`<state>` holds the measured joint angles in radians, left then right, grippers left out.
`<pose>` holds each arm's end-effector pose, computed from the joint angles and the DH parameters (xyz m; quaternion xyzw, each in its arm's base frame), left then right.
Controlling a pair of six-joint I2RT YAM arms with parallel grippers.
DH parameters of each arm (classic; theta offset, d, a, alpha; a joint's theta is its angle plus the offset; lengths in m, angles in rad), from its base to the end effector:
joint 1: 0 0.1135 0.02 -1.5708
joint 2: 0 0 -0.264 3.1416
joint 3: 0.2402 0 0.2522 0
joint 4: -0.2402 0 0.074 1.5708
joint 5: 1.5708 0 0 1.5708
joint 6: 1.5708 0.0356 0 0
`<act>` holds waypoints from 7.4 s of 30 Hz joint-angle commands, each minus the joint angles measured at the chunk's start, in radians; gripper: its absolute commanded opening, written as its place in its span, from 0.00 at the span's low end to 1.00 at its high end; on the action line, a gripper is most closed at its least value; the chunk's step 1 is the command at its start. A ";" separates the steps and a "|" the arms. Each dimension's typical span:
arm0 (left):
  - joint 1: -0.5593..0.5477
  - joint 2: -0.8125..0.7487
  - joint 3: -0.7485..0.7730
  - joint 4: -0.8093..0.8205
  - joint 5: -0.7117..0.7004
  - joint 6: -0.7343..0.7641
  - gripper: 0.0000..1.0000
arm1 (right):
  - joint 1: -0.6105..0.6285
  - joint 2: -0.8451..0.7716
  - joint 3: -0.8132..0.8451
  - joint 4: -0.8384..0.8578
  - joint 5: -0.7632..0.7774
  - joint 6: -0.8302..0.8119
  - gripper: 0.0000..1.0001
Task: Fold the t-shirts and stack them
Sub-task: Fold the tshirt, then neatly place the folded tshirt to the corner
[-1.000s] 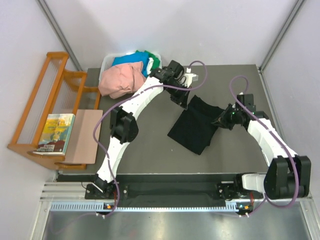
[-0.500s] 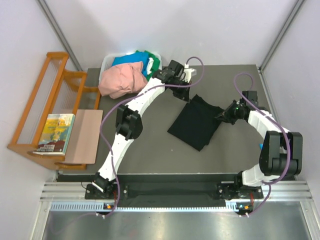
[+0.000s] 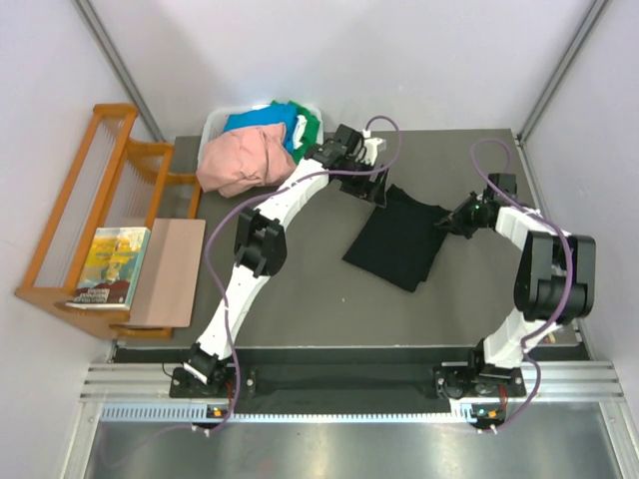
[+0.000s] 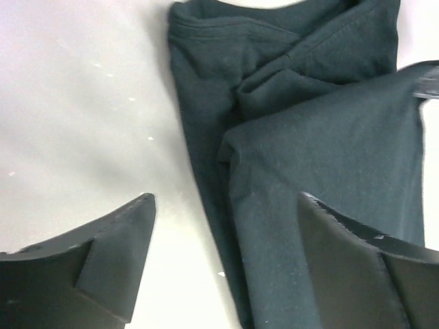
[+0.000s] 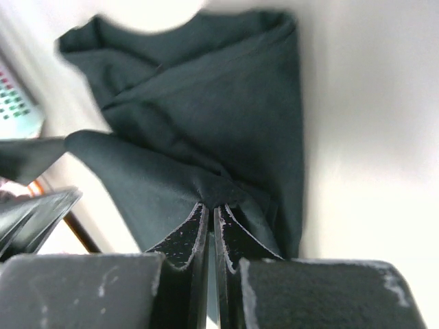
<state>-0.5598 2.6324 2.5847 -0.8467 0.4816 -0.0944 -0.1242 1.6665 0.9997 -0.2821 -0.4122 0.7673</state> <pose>0.4693 -0.3135 0.2081 0.2883 0.8732 -0.3166 0.2328 0.3361 -0.0276 0.1853 0.3453 0.8678 0.2795 0.2226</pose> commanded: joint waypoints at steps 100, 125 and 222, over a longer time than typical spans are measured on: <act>0.505 -1.051 -0.709 -0.226 0.218 0.190 0.99 | 0.294 0.196 0.358 0.043 -0.364 0.069 1.00; 0.517 -1.143 -0.736 -0.292 0.206 0.217 0.99 | 0.192 0.391 0.487 0.067 -0.408 0.046 1.00; 0.515 -1.154 -0.715 -0.302 0.249 0.190 0.99 | -0.037 0.271 0.027 -0.135 -0.252 -0.258 0.37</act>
<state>-0.0483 1.4925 1.8317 -1.1549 0.7044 0.0959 -0.1802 1.9076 1.0298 -0.3325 -0.7517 0.5663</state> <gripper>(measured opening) 0.991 0.358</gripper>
